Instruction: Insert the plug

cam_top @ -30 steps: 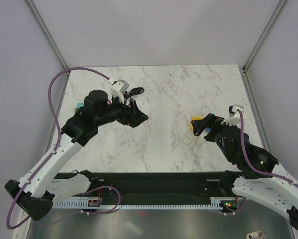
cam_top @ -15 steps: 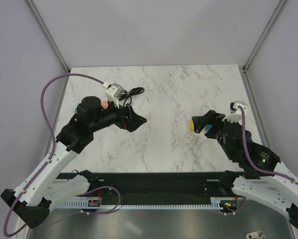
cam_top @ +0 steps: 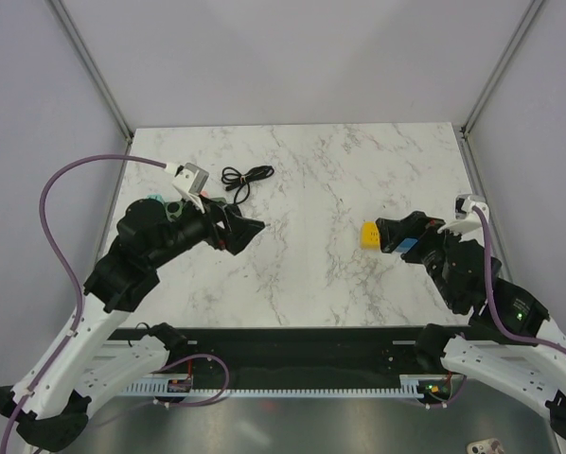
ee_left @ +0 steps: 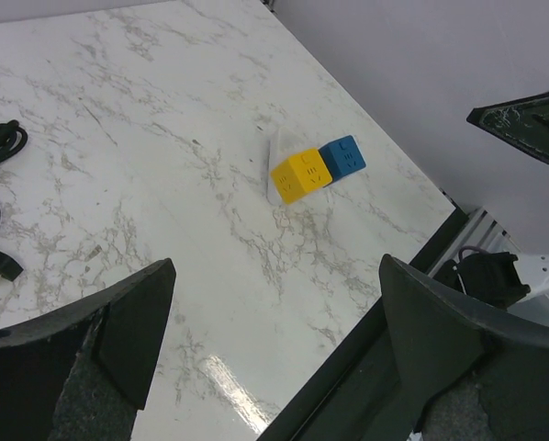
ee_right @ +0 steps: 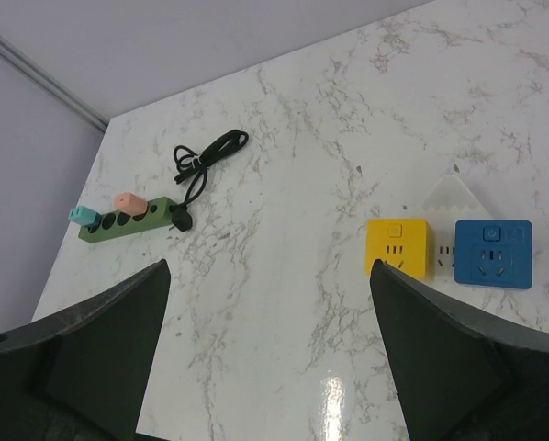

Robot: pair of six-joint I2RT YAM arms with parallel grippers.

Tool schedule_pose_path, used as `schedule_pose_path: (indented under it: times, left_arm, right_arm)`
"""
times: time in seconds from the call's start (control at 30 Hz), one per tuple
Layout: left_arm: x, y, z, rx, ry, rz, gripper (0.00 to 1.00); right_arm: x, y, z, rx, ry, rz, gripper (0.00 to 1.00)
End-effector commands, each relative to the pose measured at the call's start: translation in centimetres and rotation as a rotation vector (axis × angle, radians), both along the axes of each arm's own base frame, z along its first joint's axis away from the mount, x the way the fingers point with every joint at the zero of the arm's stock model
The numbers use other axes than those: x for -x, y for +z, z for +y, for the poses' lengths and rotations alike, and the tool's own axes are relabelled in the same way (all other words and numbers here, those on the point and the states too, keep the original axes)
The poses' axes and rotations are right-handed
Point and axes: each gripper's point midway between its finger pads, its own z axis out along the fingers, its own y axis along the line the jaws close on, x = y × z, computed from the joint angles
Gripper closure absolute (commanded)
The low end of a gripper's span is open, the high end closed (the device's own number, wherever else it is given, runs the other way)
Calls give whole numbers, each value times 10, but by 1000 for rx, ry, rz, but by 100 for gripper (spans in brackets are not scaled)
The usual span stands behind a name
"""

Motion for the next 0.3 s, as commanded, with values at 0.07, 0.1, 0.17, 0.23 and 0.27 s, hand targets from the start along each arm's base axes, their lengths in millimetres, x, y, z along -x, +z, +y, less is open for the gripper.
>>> schedule_pose_path:
  times: [0.07, 0.1, 0.17, 0.23, 0.27]
  left_arm:
    - [-5, 8, 5, 21, 42, -36, 2]
    - [-5, 8, 5, 24, 43, -35, 2]
    - [-4, 11, 5, 29, 41, -38, 2]
    - [-3, 14, 5, 33, 35, -45, 2]
    - [-1, 15, 5, 35, 32, -47, 2]
  right_arm:
    - [-1, -1, -1, 14, -2, -9, 2]
    - [-1, -1, 0, 14, 3, -9, 2]
    - [-1, -1, 0, 13, 4, -9, 2]
    - [-1, -1, 0, 8, 3, -7, 2]
    - [-1, -3, 0, 7, 1, -5, 2]
